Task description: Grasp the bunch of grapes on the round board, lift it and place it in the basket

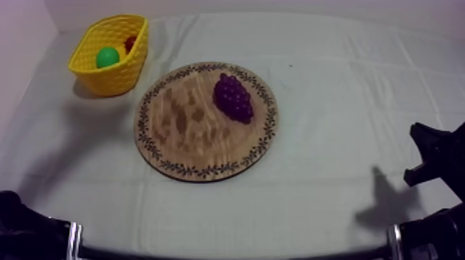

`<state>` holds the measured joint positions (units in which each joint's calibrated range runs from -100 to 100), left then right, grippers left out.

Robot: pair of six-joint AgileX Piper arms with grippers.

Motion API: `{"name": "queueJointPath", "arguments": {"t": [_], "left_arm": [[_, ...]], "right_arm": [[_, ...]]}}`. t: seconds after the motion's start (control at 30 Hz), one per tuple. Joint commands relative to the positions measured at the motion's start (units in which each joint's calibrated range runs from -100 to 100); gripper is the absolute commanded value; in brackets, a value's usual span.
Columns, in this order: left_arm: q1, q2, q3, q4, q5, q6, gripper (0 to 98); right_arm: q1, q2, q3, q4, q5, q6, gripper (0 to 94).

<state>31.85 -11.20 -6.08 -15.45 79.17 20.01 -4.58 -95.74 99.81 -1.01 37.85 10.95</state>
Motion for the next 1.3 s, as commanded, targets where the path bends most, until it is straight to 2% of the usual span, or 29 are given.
{"name": "queueJointPath", "arguments": {"t": [0.0,0.2,0.33,0.67,0.77,0.87,1.0,1.17,1.27], "left_arm": [[0.80,4.08,-3.16,-0.13,1.92,0.23,0.0],[1.92,9.83,-5.49,-0.11,3.24,1.10,0.3],[2.24,12.66,-5.73,-0.03,4.27,1.80,4.5],[2.89,15.33,-4.38,0.10,4.63,3.80,38.9],[3.02,15.61,-4.60,0.15,4.64,4.04,44.7],[3.27,15.81,-4.63,0.18,4.64,4.05,45.8],[3.31,16.02,-4.21,0.02,4.64,4.83,53.9],[3.12,16.19,-4.02,0.49,4.74,6.69,70.2],[3.09,16.30,-3.91,0.93,5.72,6.77,78.5]], "right_arm": [[-0.02,-0.01,-0.03,0.01,-0.03,0.02,0.4],[-0.02,-0.01,-0.03,0.01,-0.03,0.02,0.4],[-0.02,-0.01,-0.03,0.01,-0.03,0.02,0.4],[-0.02,-0.01,-0.03,0.01,-0.03,0.02,0.4],[-0.02,-0.01,-0.03,0.01,-0.03,0.02,0.4],[-0.02,-0.01,-0.03,0.01,-0.03,0.02,0.4],[-0.02,-0.01,-0.03,0.01,-0.03,0.02,0.4],[-0.02,-0.01,-0.03,0.01,-0.03,0.02,0.4],[-0.02,-0.01,-0.03,0.01,-0.03,0.02,0.4]]}}
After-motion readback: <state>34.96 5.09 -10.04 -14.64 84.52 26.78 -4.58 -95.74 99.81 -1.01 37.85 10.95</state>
